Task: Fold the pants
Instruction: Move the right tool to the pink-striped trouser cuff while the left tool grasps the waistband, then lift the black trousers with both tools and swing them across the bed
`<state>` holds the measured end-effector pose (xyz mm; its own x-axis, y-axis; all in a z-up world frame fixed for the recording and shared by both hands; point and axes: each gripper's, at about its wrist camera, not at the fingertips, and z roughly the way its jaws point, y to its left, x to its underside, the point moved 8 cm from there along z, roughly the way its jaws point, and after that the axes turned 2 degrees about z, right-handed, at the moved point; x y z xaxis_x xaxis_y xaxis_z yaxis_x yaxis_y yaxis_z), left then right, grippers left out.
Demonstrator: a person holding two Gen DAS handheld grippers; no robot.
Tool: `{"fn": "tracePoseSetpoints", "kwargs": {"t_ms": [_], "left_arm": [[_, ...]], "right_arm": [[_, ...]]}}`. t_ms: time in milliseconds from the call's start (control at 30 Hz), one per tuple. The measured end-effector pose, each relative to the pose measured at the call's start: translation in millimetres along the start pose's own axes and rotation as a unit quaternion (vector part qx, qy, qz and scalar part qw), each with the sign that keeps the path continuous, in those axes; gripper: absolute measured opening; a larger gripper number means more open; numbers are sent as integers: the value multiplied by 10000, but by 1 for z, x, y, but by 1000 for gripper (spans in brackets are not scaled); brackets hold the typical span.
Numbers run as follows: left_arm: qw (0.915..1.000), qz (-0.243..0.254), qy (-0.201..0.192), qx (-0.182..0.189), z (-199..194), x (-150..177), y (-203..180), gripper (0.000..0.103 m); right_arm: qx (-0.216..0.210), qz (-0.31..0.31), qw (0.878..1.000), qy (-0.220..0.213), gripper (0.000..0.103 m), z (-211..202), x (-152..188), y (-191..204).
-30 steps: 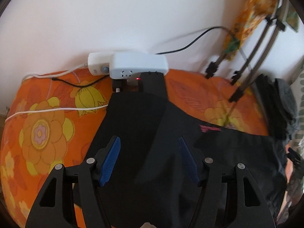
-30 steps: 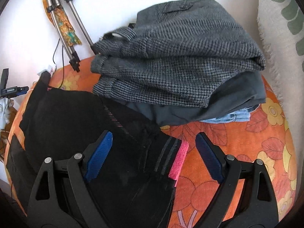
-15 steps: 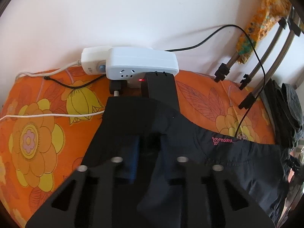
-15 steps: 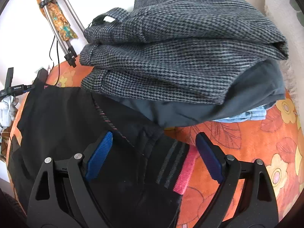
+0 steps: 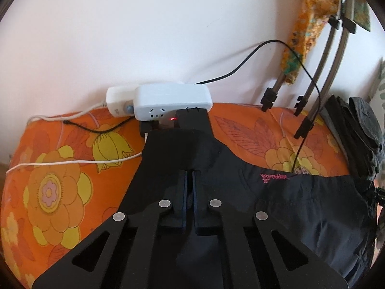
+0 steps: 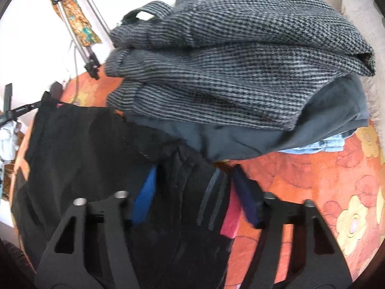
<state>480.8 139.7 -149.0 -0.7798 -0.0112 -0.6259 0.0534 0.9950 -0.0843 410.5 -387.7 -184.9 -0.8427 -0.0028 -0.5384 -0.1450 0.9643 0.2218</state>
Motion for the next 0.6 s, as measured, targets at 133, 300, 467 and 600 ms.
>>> {"fn": "tracePoseSetpoints", "kwargs": {"t_ms": [133, 300, 467, 600], "left_arm": [[9998, -21, -203, 29, -15, 5, 1, 2], [9994, -69, -335, 70, -29, 7, 0, 2], [9986, -105, -517, 46, -52, 9, 3, 0], [9982, -184, -565, 44, -70, 16, 11, 0]], "right_arm": [[21, -159, 9999, -30, 40, -5, 2, 11], [101, -357, 9988, -324, 37, -24, -1, 24], [174, -593, 9962, -605, 36, -51, -3, 40], [215, -801, 9932, -822, 35, -73, 0, 61]]}}
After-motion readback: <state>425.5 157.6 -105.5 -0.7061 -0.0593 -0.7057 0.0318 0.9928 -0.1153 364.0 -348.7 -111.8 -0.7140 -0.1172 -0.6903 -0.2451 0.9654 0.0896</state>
